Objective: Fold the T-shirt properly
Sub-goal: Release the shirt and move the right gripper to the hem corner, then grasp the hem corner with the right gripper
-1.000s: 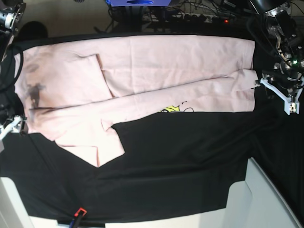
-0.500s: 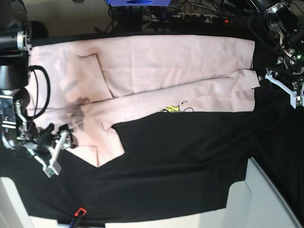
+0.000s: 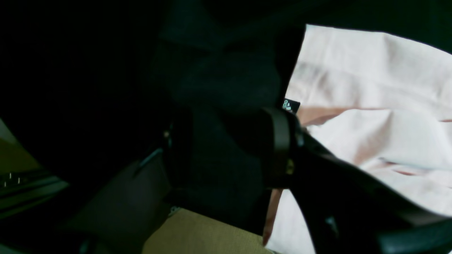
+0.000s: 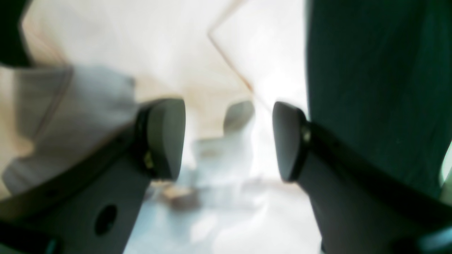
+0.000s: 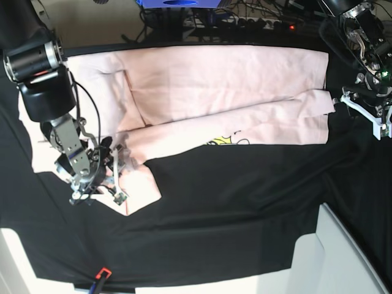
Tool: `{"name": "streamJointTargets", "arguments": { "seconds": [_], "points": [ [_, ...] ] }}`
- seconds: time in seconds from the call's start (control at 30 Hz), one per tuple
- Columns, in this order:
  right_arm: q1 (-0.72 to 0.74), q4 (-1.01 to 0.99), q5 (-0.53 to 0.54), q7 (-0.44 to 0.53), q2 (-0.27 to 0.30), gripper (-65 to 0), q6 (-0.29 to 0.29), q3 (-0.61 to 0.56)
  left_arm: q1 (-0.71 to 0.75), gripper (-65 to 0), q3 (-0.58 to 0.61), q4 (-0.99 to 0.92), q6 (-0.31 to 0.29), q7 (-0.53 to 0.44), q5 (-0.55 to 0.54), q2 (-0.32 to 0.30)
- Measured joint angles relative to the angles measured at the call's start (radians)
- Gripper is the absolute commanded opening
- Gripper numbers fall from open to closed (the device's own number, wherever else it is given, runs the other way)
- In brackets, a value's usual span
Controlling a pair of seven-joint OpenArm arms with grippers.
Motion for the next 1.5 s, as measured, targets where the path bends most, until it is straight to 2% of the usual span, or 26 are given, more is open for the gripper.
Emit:
{"name": "streamJointTargets", "arguments": {
  "seconds": [0.1, 0.17, 0.27, 0.5, 0.57, 0.67, 0.77, 0.87, 1.03, 1.2, 1.33, 1.5],
  "points": [
    [0.025, -0.056, -0.086, 0.036, 0.008, -27.6, -0.034, 0.0, -0.004, -35.3, 0.0, 0.0, 0.0, 0.0, 0.003, 0.002],
    [0.025, -0.066, -0.085, 0.066, 0.016, -27.6, -0.035, 0.001, -0.005, -35.3, 0.002, 0.0, 0.0, 0.0, -0.003, 0.004],
    [0.04, -0.069, -0.095, 0.034, 0.01, -27.6, -0.031, 0.001, -0.005, -35.3, 0.002, 0.0, 0.0, 0.0, 0.0, 0.003],
    [0.056, -0.078, -0.097, 0.027, 0.009, -27.6, -0.023, 0.0, -0.005, -35.3, 0.006, 0.0, 0.0, 0.0, -0.001, 0.004],
    [0.067, -0.078, -0.097, -0.02, 0.006, -27.6, -0.019, -0.003, -0.006, -35.3, 0.006, 0.0, 0.0, 0.0, -0.001, 0.004],
    [0.089, -0.078, -0.114, -0.089, -0.016, -27.6, -0.02, -0.004, -0.027, -35.3, 0.006, -0.011, 0.0, -0.001, -0.001, 0.003],
    [0.105, -0.077, -0.111, -0.088, -0.05, -27.6, 0.032, -0.003, -0.051, -35.3, 0.008, -0.061, 0.0, -0.003, -0.001, 0.004],
    [0.107, -0.077, -0.108, -0.087, -0.078, -27.6, 0.047, -0.002, -0.059, -35.3, 0.008, -0.106, 0.0, -0.003, 0.003, 0.003],
    [0.126, -0.085, -0.108, -0.093, -0.083, -27.6, 0.045, 0.0, -0.059, -35.3, 0.007, -0.12, 0.0, -0.003, 0.003, 0.003],
    [0.143, -0.107, -0.103, -0.085, -0.111, -27.6, 0.045, 0.001, -0.061, -35.3, 0.003, -0.119, 0.0, -0.003, 0.002, 0.003],
    [0.169, -0.2, -0.099, -0.082, -0.133, -27.6, 0.053, 0.099, -0.061, -35.3, 0.002, -0.118, 0.0, -0.003, 0.002, 0.003],
    [0.192, -0.284, -0.101, -0.032, -0.114, -27.6, 0.045, 0.2, -0.061, -35.3, 0.002, -0.121, 0.0, -0.003, 0.003, 0.001]
  ]
}}
